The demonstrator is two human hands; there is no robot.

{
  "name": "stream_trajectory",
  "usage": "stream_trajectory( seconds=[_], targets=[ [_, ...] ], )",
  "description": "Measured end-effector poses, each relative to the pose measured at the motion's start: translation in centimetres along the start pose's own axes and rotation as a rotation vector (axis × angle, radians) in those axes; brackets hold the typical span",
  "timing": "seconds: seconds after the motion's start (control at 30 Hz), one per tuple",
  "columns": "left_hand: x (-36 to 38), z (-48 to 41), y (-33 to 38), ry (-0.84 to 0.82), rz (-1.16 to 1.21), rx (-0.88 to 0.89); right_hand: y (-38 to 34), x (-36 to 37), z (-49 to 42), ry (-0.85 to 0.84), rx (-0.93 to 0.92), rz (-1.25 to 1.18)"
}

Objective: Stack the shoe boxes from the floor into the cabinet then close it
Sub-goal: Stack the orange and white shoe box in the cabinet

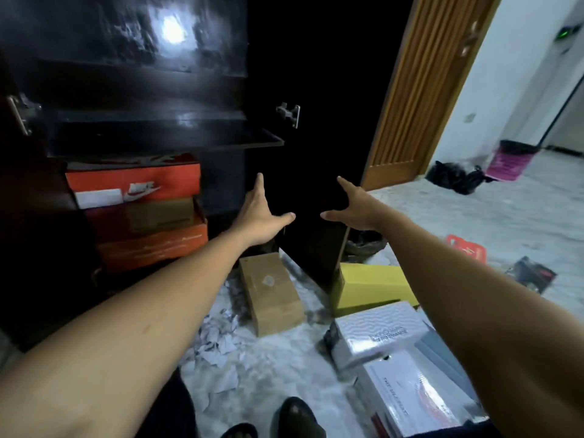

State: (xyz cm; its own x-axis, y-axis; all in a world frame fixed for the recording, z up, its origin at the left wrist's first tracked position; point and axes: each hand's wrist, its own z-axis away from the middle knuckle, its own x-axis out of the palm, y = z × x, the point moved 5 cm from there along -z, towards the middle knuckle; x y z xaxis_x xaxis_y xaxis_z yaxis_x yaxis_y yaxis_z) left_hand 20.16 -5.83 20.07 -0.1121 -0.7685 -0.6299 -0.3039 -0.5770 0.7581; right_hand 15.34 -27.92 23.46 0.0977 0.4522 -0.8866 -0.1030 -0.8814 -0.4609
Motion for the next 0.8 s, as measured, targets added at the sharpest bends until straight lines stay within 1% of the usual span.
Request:
stream_trajectory(
  seconds=[0.13, 0.27, 0.37, 0.47, 0.57, 0.67, 0.8],
  targets=[
    [5.7, 0.8, 1.2, -0.190, -0.021, -0.044, 3.0, 1.4, 3.5, 0.007, 0.084, -0.012],
    [9.4, 2.0, 2.7, -0.257, -0.105, 0.056, 6.4, 2.7, 6.6, 0.014, 0.188, -0.036],
    [11.1, 1.6, 2.4, -0.316, -0.115, 0.056, 8.5, 4.0, 8.5, -0.002, 0.254, -0.004],
    [12.6, 0.8, 2.3, -0.313, -0.121, 0.069, 11.3, 5.3, 9.2, -0.008, 0.288, 0.001],
    [15.1, 0.5, 1.8, -0.341, -0.171, 0.095, 13.8, 6.9, 10.1, -0.030, 0.328, -0.047],
    [18.7, 1.4, 1.1, -0.425, -0.206, 0.114, 16.8, 7.8, 11.9, -0.025, 0.384, -0.112],
    [24.8, 4.2, -1.0, -0.552, -0.208, 0.138, 21.5, 8.7, 16.1, 0.052, 0.518, -0.189]
  ],
)
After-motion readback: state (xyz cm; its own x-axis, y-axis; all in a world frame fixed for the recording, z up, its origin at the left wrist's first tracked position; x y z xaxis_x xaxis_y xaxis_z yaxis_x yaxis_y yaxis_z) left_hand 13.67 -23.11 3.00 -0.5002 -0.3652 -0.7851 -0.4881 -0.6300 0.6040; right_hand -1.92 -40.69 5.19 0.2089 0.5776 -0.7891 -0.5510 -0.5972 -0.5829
